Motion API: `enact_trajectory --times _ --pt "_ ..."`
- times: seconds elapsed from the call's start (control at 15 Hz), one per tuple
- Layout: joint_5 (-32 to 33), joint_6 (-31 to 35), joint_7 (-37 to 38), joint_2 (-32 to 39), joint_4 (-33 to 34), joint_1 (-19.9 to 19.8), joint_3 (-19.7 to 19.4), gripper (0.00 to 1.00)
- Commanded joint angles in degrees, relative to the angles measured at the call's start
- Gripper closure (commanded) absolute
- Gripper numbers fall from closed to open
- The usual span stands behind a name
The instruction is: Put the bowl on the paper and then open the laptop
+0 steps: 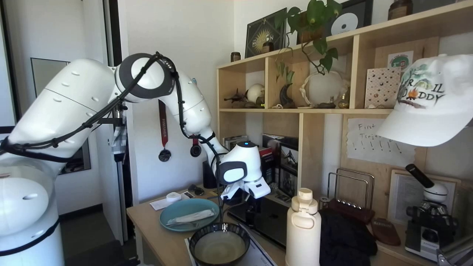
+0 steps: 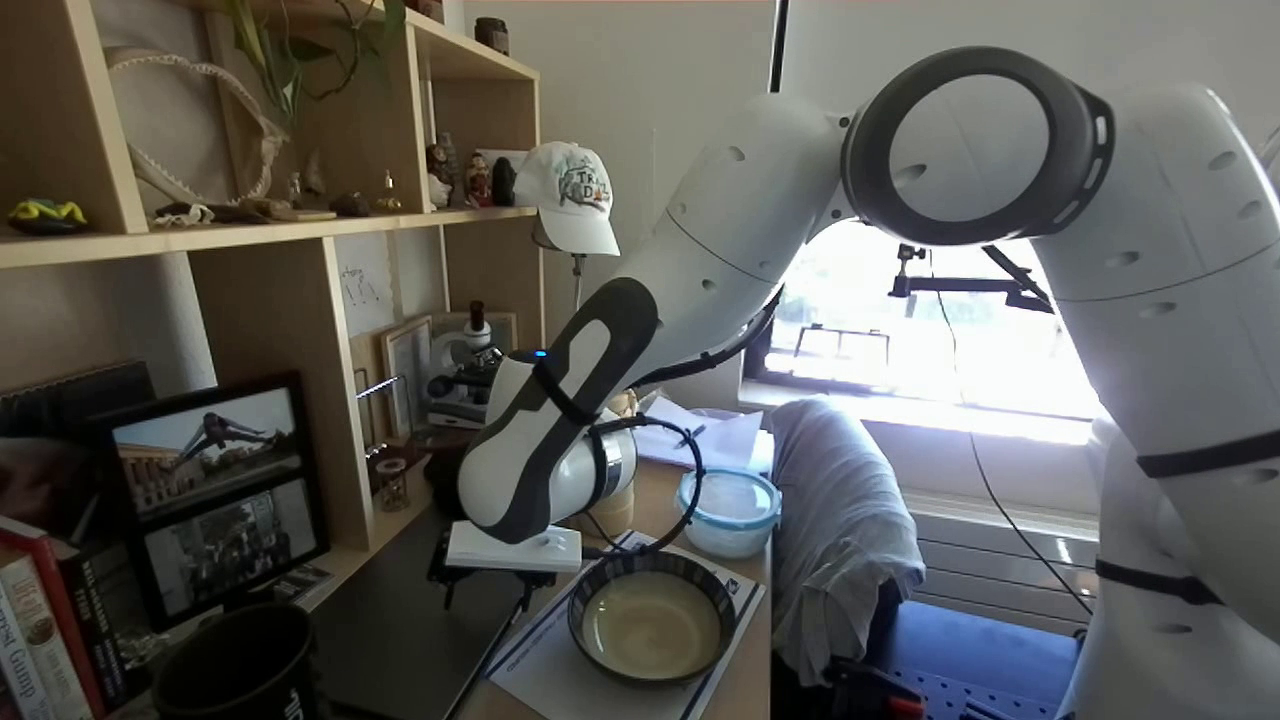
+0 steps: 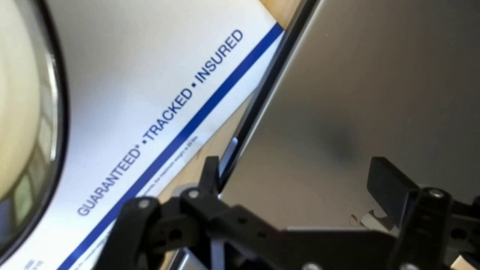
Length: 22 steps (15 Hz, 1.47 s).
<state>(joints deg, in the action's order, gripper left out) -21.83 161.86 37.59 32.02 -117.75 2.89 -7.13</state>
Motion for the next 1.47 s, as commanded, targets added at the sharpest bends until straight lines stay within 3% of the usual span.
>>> enact_trajectory --times 0.0,0.53,1.4 --pt "1.11 0.95 1.09 -0.66 3.39 0.38 -0.19 0.0" --pt "1.15 4.58 0.45 -1.83 2.44 0.71 -0.07 0.0" --pt "4.83 3.99 0.82 -6.0 0.84 2.08 -1.07 0.0"
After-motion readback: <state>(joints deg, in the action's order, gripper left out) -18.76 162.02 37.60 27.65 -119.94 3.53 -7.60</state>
